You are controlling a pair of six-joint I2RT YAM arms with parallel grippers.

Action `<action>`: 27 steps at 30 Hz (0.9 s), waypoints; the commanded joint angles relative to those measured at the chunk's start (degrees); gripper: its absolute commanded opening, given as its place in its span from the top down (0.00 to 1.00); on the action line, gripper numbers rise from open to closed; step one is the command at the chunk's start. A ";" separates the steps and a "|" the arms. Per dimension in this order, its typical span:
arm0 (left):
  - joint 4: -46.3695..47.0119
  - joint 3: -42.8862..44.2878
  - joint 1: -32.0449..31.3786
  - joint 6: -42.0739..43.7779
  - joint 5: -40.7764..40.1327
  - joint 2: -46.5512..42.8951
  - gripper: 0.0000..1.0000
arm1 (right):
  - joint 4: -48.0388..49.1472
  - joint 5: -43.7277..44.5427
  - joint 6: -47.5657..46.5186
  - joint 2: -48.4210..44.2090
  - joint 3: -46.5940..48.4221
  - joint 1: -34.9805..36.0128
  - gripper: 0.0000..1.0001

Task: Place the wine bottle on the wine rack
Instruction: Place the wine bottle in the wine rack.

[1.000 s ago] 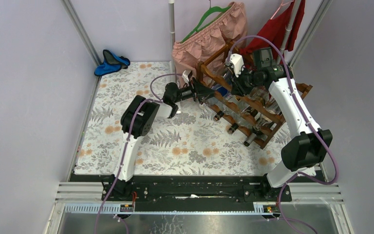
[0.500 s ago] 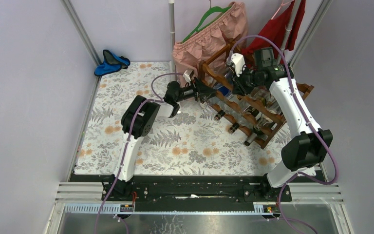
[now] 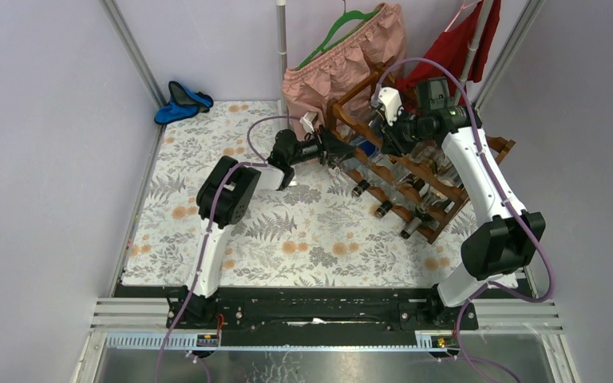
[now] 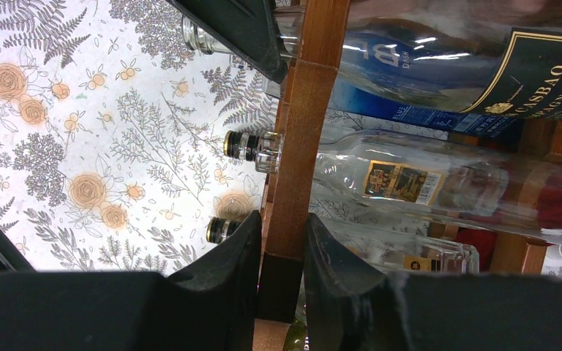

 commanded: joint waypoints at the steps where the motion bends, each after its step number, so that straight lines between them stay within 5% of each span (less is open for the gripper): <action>1: 8.13 4.12 0.37 7.38 -10.17 -6.57 1.00 | -6.04 -13.74 -1.43 -4.35 2.56 2.09 0.79; 27: 14.59 0.91 0.67 7.77 -10.07 -4.89 1.00 | -2.63 -15.20 5.23 -7.12 8.77 2.03 0.23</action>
